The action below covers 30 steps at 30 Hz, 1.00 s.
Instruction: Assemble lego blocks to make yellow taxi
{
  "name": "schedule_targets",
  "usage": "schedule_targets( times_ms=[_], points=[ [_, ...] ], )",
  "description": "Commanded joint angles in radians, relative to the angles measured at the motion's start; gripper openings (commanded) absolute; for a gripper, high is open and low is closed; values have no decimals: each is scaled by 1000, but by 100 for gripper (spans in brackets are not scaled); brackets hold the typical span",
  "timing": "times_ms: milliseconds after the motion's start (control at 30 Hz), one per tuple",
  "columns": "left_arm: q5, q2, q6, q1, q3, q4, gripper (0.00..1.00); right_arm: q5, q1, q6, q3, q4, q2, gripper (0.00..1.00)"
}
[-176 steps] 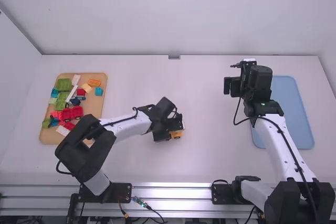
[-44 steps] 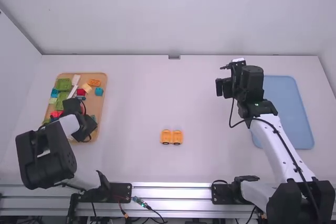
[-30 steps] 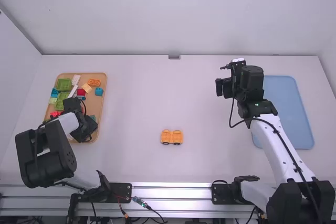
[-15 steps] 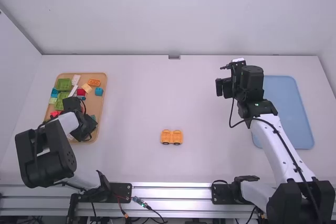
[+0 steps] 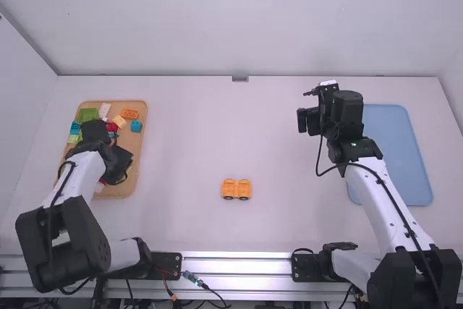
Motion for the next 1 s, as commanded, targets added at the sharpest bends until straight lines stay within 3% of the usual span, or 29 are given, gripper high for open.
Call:
schedule_targets(
  times_ms=[0, 100, 233, 400, 567, 733, 967],
  points=[
    [85, -32, -170, -63, -1, -3, 2, -2, 0, 4, 16, -1, 0, 99],
    [142, -33, -226, -158, -1, -3, 2, -1, 0, 4, 16, -3, 0, 99],
    [99, -34, -279, -290, -1, 15, 2, -1, 0, 4, 16, -3, 0, 99],
    [-50, -34, -637, -511, -1, -12, 2, -2, 0, 4, 16, -3, 0, 99],
    [-126, -29, -851, -654, -1, -37, 2, -2, 0, 4, 16, -3, 0, 99],
    [-70, -8, -1028, -713, -1, -82, 2, -5, 0, 4, 16, -3, 0, 99],
    [18, 109, -1044, -729, -1, -36, 2, -2, 0, 41, 16, -3, 1, 99]
  ],
)
